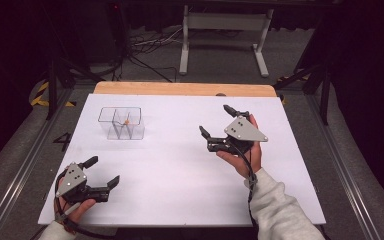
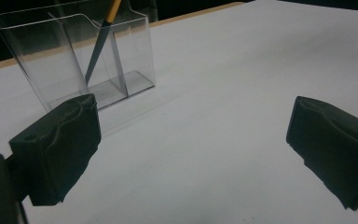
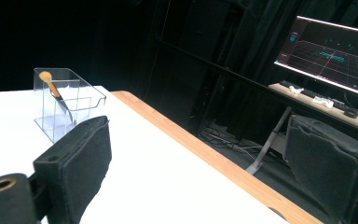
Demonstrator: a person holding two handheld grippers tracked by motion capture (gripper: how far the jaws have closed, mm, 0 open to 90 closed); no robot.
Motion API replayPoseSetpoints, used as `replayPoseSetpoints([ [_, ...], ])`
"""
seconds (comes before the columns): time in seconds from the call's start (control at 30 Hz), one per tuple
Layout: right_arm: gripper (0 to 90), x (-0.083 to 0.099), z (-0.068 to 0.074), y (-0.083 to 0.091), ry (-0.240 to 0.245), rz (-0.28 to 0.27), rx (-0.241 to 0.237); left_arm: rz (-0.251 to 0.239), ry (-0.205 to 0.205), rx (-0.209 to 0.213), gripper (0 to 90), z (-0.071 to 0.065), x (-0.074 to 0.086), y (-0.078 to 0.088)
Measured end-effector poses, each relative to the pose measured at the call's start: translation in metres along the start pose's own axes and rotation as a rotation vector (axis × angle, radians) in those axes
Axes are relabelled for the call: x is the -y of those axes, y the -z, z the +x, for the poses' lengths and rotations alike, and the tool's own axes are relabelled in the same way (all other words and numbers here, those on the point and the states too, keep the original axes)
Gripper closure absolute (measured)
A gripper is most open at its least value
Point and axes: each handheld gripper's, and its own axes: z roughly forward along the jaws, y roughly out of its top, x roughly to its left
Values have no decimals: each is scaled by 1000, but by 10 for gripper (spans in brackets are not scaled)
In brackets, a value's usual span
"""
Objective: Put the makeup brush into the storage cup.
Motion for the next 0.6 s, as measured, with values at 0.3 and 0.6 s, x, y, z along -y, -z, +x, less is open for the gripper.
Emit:
replayPoseSetpoints([
  [0.3, 84, 6, -8, 12, 1, 16, 26, 3, -2, 4, 37, -2, 0, -2],
  [0.6, 87, 11, -14, 22, 5, 21, 48, 13, -5, 6, 37, -3, 0, -4],
])
